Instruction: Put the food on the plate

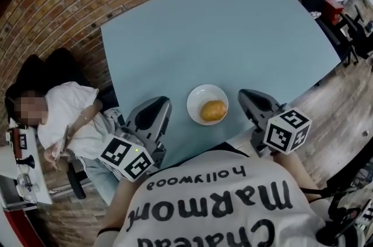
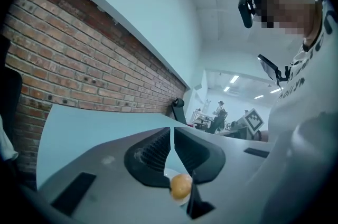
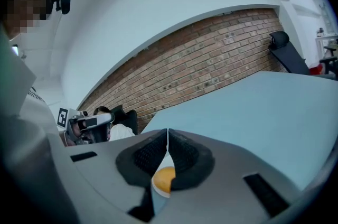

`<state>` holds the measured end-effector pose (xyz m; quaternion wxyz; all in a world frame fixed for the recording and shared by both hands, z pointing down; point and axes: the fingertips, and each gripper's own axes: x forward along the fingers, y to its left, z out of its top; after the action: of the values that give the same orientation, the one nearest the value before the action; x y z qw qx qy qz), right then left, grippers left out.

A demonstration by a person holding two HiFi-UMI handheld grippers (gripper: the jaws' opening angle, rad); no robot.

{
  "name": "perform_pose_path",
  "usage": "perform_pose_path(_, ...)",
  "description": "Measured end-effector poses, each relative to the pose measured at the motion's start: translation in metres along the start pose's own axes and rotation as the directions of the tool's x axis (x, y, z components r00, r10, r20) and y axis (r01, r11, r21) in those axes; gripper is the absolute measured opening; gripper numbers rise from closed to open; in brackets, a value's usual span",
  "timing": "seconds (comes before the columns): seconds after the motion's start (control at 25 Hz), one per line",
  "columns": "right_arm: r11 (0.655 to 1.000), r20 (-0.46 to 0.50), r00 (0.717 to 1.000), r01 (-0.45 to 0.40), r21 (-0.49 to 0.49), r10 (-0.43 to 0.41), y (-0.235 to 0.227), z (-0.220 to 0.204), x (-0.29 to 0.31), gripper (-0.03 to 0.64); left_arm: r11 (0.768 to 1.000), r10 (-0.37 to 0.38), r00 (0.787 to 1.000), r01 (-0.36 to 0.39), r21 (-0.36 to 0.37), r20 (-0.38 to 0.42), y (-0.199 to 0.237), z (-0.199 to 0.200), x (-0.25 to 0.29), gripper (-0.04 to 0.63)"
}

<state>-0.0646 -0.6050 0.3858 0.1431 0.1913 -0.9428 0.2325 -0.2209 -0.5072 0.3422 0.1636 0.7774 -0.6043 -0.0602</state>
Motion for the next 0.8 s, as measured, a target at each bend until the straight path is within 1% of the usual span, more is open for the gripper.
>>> perform_pose_path(0.12, 1.0, -0.012, 1.0, -0.005, -0.018, 0.005, 0.006, 0.0, 0.002, 0.012, 1.0, -0.004, 1.0, 0.004, 0.004, 0.004, -0.001, -0.001, -0.001, 0.02)
perform_pose_path(0.32, 0.999, -0.03, 1.0, -0.004, -0.038, 0.003, 0.007, -0.002, 0.003, 0.009, 0.997, 0.004, 0.999, -0.002, 0.074, -0.032, -0.005, -0.009, 0.003, 0.02)
perform_pose_path(0.52, 0.995, -0.028, 1.0, -0.004, -0.097, 0.002, 0.01, 0.001, 0.002, 0.008, 0.998, 0.004, 1.0, -0.003, 0.055, -0.031, -0.006, -0.012, 0.0, 0.02)
perform_pose_path(0.8, 0.996, -0.032, 0.999, -0.02, -0.087, 0.018, 0.013, 0.0, 0.004, 0.008, 0.999, 0.019, 0.999, -0.017, 0.05, -0.026, -0.006, -0.015, -0.005, 0.02)
